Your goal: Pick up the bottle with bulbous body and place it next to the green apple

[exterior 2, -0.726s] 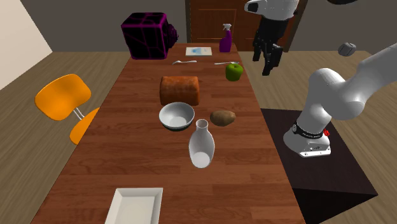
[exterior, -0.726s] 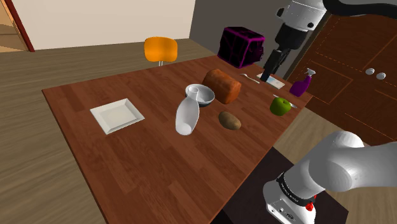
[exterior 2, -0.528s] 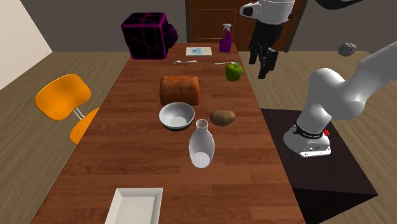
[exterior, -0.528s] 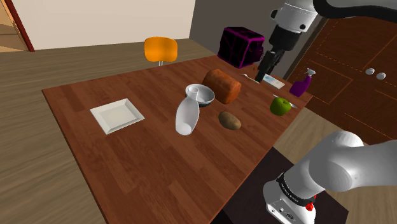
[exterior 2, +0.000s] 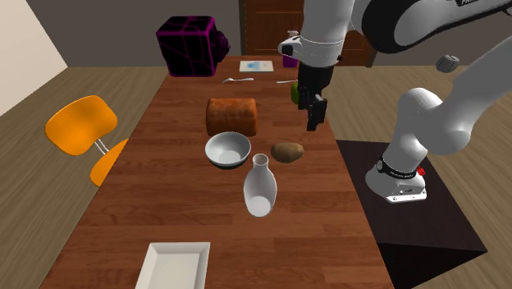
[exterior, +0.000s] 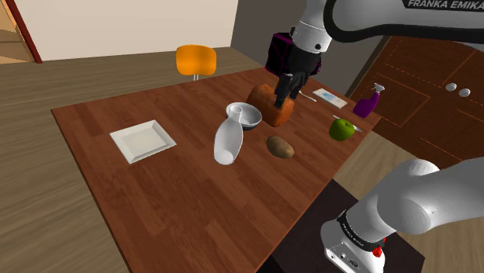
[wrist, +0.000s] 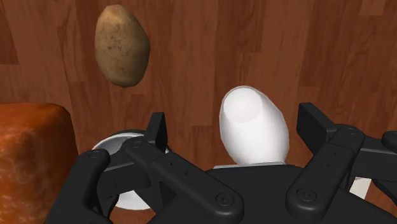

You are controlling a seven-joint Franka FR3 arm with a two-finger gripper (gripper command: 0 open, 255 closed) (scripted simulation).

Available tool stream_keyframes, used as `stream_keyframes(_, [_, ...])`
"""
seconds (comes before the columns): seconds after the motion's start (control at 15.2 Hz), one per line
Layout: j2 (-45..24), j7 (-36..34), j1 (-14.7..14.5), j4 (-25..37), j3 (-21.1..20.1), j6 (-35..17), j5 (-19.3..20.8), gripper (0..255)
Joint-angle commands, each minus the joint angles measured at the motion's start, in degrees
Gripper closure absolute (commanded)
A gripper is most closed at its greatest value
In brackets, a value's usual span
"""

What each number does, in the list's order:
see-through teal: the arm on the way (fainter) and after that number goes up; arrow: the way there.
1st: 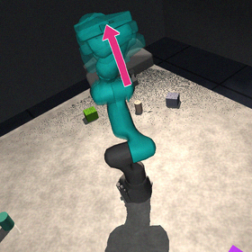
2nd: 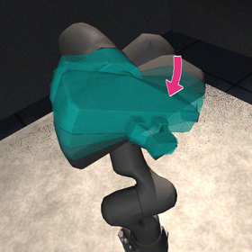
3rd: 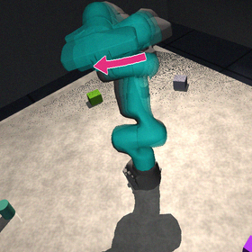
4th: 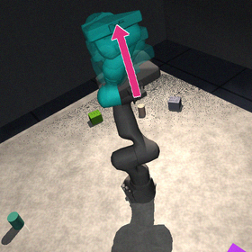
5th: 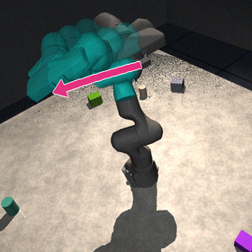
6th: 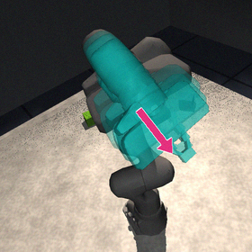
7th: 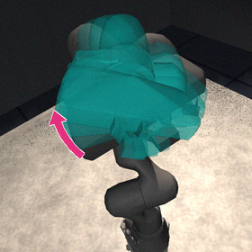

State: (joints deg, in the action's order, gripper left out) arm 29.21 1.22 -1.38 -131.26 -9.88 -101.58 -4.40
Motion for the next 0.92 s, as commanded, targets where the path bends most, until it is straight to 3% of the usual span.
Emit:
stream_keyframes(0.0, [-4.4, -1.5, 0.0, 2.0, -1.2, -2.3, -0.1, 0])
stream_keyframes(0.59, [-23.3, -9.2, -0.9, 11.5, -6.1, -10.7, 1.6, 0])
stream_keyframes(0.86, [-24.1, -9.4, -1.1, 9.9, -6.2, -13.1, 1.8, 0])
